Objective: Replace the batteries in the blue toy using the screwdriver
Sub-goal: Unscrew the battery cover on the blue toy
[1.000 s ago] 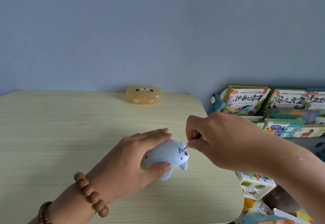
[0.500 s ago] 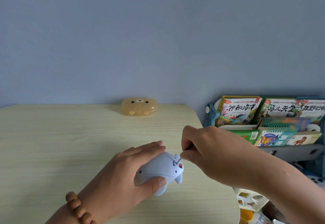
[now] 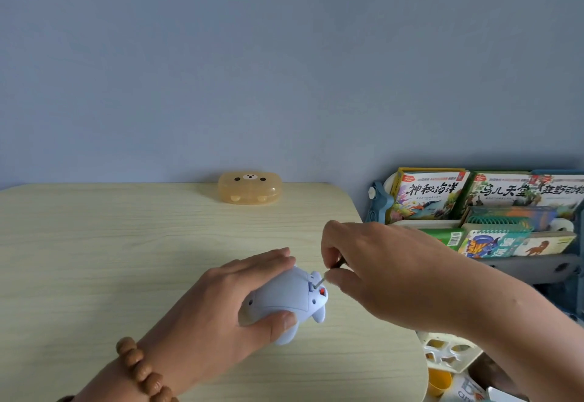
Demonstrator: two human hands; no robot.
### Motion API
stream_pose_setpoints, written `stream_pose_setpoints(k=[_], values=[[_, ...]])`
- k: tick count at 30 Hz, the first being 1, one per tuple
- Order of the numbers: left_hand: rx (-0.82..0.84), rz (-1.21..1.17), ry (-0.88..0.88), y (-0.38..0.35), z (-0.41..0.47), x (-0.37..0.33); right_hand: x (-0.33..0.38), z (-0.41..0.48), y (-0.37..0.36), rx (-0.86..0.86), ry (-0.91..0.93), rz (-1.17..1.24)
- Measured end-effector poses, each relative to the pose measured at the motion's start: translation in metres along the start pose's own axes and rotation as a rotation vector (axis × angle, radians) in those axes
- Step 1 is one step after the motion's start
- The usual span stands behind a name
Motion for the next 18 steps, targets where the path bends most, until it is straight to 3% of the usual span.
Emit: stream_pose_setpoints(k=[6, 13, 18], values=[[0.005, 0.029, -0.013, 0.000, -0.001, -0.004, 0.005, 0.012, -0.005, -0.061, 0.015, -0.183], [-0.007, 0.003, 0.011, 0.002, -0.002, -0.003, 0.002, 0.002, 0.000, -0.035, -0.001, -0.012], [-0.008, 0.017, 0.011, 0.001, -0.001, -0.002, 0.003, 0.008, -0.001, -0.074, -0.047, -0.206]])
Point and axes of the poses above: each hand's wrist, its own z-axis towards the middle knuckle, its own y-axis out of the back of the hand, x = y × z, the point moved 7 cm from there along z, towards the middle knuckle, and after that the axes turned 9 degrees about y, right-handed, at the moved point
